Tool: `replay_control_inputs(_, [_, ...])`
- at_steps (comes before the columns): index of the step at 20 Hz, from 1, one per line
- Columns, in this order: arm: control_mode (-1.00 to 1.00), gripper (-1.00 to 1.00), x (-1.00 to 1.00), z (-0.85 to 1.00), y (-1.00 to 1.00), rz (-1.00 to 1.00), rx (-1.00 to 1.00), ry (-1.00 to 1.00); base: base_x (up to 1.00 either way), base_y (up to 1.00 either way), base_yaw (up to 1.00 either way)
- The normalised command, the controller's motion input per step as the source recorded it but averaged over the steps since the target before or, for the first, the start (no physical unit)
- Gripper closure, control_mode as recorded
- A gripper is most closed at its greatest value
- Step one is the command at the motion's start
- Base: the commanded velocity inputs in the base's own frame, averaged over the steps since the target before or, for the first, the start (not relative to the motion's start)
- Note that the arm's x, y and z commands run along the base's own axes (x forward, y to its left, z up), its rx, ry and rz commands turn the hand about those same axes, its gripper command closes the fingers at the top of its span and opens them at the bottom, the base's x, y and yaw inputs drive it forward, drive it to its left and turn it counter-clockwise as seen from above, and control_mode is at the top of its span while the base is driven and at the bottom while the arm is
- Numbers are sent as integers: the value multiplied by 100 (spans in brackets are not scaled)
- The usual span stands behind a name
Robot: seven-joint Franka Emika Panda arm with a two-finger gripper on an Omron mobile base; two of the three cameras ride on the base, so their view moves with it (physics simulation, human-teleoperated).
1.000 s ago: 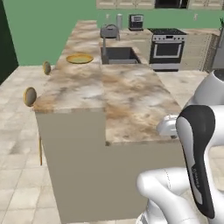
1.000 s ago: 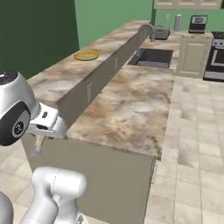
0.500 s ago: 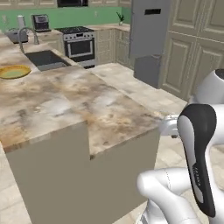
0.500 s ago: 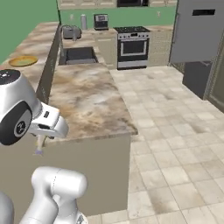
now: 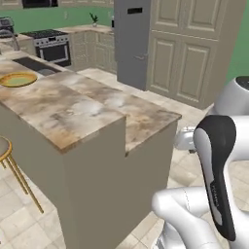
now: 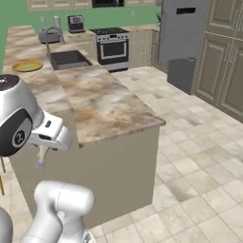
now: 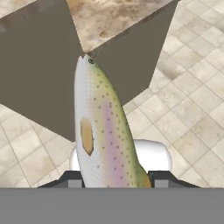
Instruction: Take the fish from the fridge and place it on the digital scale on the counter by the fridge. Wait a few seconds for a reading, then move it to the plate on the dining counter.
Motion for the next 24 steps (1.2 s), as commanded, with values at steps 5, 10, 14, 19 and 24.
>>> replay_control_inputs(5, [100,100,0,0,0,0,0,0,-100,48,-1])
replay_control_inputs(10, [100,100,0,0,0,0,0,0,-88,61,4])
replay_control_inputs(14, [100,100,0,0,0,0,0,0,-13,94,-10])
replay_control_inputs(19, [100,100,0,0,0,0,0,0,22,100,-30])
replay_control_inputs(24, [100,100,0,0,0,0,0,0,34,100,-36])
